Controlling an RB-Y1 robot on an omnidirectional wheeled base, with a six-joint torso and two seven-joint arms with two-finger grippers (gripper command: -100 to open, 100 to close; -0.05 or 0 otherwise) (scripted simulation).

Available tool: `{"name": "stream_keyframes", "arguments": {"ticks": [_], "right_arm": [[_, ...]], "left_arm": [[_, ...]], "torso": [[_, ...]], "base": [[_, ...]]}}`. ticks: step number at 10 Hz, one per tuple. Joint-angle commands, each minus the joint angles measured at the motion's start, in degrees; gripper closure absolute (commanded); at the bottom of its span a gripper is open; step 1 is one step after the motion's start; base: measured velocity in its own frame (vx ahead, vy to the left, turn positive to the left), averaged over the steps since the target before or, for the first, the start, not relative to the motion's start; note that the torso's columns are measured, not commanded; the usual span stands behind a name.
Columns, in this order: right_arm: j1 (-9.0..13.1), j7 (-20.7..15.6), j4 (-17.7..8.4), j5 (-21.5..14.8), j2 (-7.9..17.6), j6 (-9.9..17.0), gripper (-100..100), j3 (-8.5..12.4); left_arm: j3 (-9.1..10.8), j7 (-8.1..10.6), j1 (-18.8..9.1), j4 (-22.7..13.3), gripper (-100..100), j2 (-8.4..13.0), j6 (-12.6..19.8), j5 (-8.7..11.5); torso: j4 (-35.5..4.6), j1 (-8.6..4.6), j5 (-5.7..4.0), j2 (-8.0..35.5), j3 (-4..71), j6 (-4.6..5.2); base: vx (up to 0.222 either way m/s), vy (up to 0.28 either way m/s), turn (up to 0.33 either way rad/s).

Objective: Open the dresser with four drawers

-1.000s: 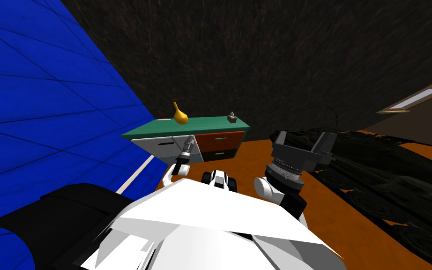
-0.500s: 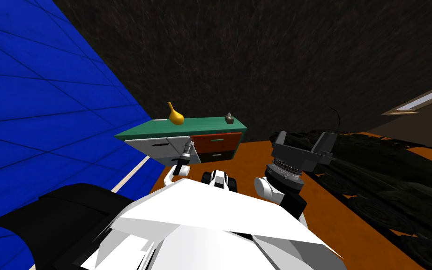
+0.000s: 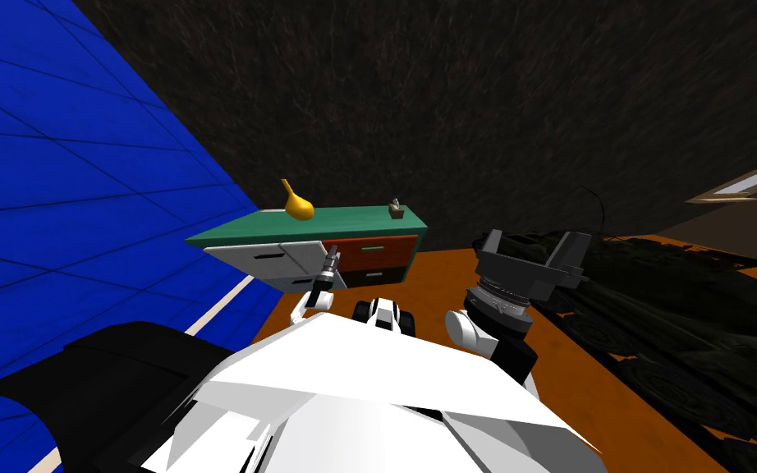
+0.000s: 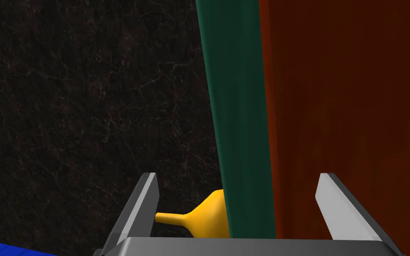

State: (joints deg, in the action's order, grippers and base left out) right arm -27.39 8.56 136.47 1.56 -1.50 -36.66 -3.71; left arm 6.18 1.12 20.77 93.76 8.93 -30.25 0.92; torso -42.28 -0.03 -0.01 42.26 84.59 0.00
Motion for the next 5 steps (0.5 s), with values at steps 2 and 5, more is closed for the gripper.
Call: {"name": "stream_keyframes", "arguments": {"ticks": [2,5], "right_arm": [[0.0,0.0,0.0,0.0,0.0,0.0,0,0.0],[0.0,0.0,0.0,0.0,0.0,0.0,0,0.0]], "left_arm": [[0.78,-0.19,-1.6,-6.4,-100,-0.6,-1.2,0.6],[1.16,-0.31,-2.4,-9.6,-100,-1.5,-1.7,0.8]], "torso": [[0.0,-0.06,-0.02,0.1,0.0,0.0],[0.0,0.05,0.0,0.0,0.0,0.0]], "base": [[0.094,-0.179,0.043],[0.103,-0.153,0.024]]}}
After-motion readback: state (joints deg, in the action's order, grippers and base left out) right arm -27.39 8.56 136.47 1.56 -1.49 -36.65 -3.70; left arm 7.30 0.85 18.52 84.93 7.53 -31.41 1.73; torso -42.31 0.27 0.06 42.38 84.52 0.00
